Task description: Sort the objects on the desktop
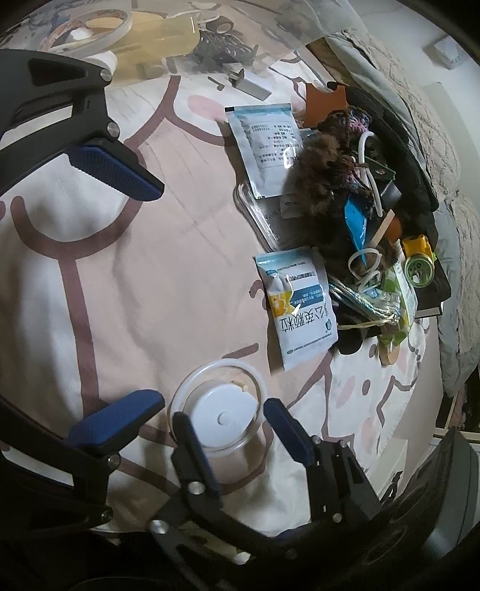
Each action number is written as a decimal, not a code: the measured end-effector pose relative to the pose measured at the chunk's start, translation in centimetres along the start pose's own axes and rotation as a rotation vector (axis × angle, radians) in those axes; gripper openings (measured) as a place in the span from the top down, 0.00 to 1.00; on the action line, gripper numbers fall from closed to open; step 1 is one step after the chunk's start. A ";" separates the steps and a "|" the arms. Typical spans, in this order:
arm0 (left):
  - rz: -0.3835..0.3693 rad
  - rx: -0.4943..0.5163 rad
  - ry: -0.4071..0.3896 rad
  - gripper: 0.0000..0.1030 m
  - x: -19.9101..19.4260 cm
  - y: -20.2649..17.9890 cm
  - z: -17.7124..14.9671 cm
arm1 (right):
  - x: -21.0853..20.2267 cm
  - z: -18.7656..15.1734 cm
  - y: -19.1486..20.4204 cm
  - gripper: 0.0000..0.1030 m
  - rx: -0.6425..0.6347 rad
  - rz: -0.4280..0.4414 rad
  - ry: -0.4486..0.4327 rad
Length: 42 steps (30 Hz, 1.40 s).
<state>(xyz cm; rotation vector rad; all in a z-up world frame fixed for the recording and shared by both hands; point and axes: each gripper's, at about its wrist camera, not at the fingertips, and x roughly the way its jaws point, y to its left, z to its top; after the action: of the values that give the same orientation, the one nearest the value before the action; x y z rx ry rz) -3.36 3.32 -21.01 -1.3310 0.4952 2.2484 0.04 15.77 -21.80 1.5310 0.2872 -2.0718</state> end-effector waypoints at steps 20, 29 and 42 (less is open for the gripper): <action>-0.004 -0.001 0.000 0.00 0.0 -0.3 0.1 | 1.4 -0.4 -0.6 0.41 0.037 0.023 0.048; -0.012 -0.003 -0.007 0.00 0.0 -0.3 0.3 | -2.1 0.0 -2.6 0.41 0.055 -0.059 -0.023; -0.029 -0.016 -0.016 0.00 -0.3 0.2 0.2 | 0.7 -1.8 -3.8 0.41 0.007 -0.183 0.132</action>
<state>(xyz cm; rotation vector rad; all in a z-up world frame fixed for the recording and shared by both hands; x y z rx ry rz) -3.49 3.19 -20.64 -1.3185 0.4496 2.2421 -0.63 19.57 -23.59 1.7054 0.4862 -2.1133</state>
